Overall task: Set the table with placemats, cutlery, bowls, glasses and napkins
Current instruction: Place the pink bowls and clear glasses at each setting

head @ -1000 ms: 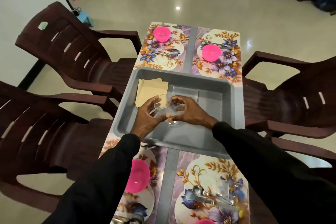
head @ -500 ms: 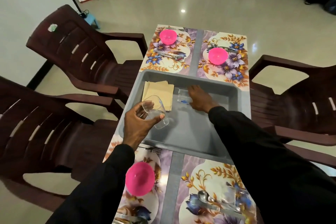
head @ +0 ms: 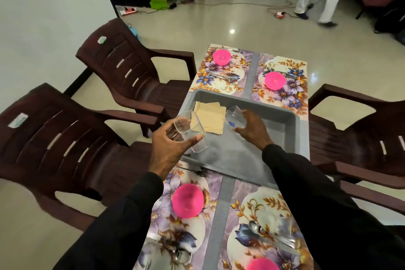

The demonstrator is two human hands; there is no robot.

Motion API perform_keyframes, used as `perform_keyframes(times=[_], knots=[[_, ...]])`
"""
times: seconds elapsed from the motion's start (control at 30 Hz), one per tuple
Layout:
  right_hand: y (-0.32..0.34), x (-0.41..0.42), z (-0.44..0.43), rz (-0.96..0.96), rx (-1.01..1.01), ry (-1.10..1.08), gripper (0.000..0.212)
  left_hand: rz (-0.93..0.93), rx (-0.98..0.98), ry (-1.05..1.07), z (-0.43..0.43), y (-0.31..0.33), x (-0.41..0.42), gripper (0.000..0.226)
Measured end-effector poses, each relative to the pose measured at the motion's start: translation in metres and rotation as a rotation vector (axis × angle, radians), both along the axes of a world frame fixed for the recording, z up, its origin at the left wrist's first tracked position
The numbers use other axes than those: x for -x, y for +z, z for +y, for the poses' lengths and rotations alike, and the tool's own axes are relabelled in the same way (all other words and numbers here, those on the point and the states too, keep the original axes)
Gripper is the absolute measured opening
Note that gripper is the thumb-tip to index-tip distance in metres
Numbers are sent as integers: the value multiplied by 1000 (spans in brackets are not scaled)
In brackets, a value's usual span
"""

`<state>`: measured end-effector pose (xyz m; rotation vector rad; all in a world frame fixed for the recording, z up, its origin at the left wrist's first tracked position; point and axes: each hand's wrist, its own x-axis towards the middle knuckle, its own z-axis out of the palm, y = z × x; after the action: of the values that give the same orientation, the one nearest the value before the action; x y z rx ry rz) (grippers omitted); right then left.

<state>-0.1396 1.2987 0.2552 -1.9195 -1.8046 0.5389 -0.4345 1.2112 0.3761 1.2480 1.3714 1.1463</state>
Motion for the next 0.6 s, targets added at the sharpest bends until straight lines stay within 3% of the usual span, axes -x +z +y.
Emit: perform_keyframes(times=[0.23,0.43,0.6], knots=[[112,59,-81,379,-121,-39,70,-61,-112,-31,-51,58,57,57],[192,158,-181,532,-222,47,57,-84,-202,-59,-130,107,158,58],[215,265,-255,576,-208,161,57,-57,-229,-15,-209,123,262,61]])
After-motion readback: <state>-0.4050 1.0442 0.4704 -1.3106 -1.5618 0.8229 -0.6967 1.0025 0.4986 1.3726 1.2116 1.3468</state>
